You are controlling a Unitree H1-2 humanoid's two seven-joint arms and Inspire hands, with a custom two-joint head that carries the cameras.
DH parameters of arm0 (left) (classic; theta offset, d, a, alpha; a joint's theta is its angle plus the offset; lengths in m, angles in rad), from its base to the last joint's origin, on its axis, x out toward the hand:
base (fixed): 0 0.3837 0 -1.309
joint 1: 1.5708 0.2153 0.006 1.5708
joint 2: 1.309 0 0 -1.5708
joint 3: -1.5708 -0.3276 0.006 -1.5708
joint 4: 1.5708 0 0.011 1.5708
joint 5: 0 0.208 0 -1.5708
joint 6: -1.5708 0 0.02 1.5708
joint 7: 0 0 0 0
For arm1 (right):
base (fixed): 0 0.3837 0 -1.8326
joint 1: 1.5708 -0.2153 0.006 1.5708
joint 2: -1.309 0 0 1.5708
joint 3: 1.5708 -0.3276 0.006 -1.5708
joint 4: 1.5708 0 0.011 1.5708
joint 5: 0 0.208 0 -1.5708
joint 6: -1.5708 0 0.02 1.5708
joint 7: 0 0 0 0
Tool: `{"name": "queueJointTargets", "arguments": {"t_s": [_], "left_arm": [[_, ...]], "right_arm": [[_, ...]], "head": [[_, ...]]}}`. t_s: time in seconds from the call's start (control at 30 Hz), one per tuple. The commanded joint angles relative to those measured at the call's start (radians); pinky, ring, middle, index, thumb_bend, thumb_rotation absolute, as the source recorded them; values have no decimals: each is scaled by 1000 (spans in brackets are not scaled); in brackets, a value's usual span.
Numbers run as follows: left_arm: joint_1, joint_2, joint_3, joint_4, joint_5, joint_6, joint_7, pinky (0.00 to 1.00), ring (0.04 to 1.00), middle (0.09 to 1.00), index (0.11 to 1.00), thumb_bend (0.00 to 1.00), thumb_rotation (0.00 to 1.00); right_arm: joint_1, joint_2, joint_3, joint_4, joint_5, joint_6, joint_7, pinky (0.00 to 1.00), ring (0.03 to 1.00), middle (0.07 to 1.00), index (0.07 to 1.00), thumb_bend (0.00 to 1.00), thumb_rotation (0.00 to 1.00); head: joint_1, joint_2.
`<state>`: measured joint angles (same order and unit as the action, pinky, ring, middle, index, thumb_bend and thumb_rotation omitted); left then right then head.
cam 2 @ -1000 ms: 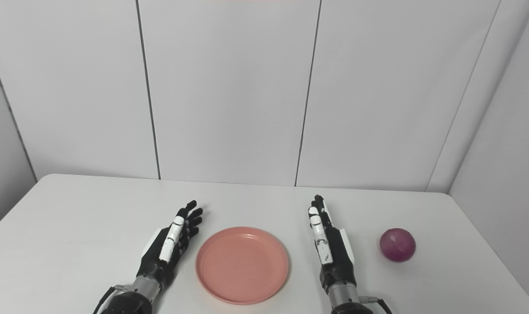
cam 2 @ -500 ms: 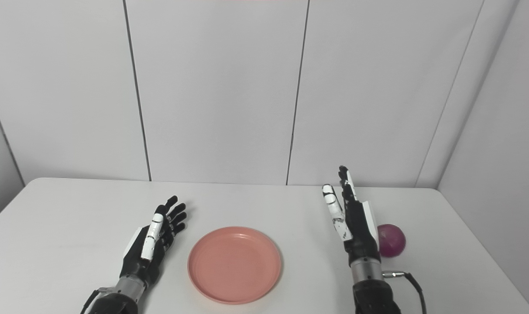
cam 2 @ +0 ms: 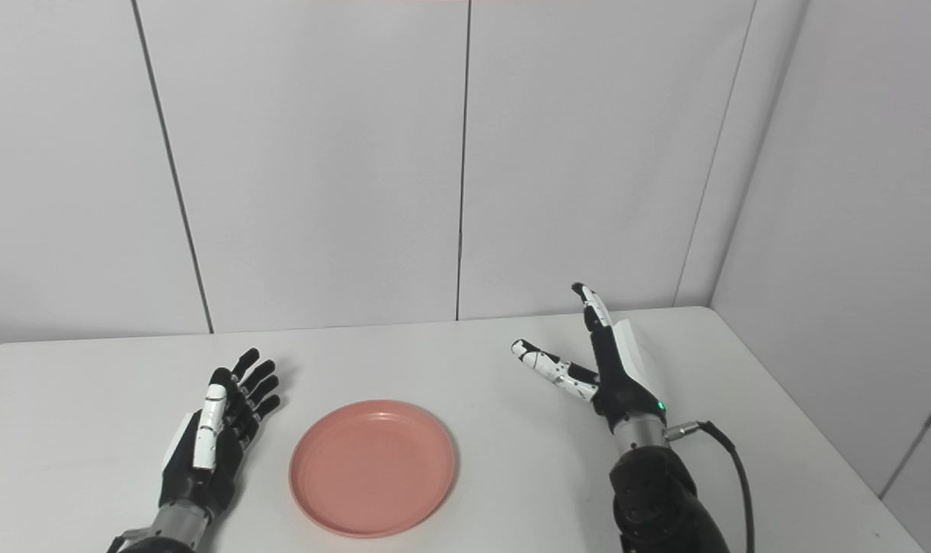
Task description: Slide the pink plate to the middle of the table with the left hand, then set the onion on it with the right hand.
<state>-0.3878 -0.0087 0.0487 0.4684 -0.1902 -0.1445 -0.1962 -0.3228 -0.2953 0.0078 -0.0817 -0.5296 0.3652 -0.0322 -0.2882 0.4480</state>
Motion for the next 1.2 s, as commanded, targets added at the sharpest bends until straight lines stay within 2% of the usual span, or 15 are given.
{"name": "queueJointTargets", "arguments": {"t_s": [0.0,0.13,0.27,0.37,0.53,0.67,0.83,1.17], "left_arm": [[3,13,0,25,-10,-40,-21,925,943,932,929,639,1000],[7,21,6,32,-15,-47,-29,931,945,934,931,656,1000],[2,30,17,62,-24,-70,-45,925,940,930,926,649,1000],[-3,38,19,82,-33,-83,-60,933,949,938,932,649,1000],[-8,47,16,104,-31,-101,-78,932,951,940,932,656,1000],[-7,51,11,105,-20,-110,-81,927,951,941,930,656,1000],[0,48,4,81,-23,-88,-84,936,953,943,936,670,1000],[12,46,-3,43,-25,-58,-83,942,954,945,941,672,1000]], "right_arm": [[-51,-39,0,-35,-50,40,2,815,911,931,920,666,641],[-47,-59,14,-33,-115,72,-3,809,905,921,914,682,630],[-49,-72,17,-5,-158,61,-29,880,901,911,914,704,610],[-54,-78,21,13,-186,54,-43,922,901,905,914,716,601],[-69,-96,34,42,-256,59,-72,907,888,897,914,751,582],[-72,-106,27,60,-271,66,-75,919,897,906,918,778,547],[-71,-131,35,91,-292,90,-52,907,890,905,922,808,531],[-78,-135,34,152,-304,103,-14,888,880,892,908,859,475]], "head": [[1,0],[-50,-5],[-79,-8],[-89,-8],[-107,-9],[-107,-9],[-107,-9],[-100,-4]]}}
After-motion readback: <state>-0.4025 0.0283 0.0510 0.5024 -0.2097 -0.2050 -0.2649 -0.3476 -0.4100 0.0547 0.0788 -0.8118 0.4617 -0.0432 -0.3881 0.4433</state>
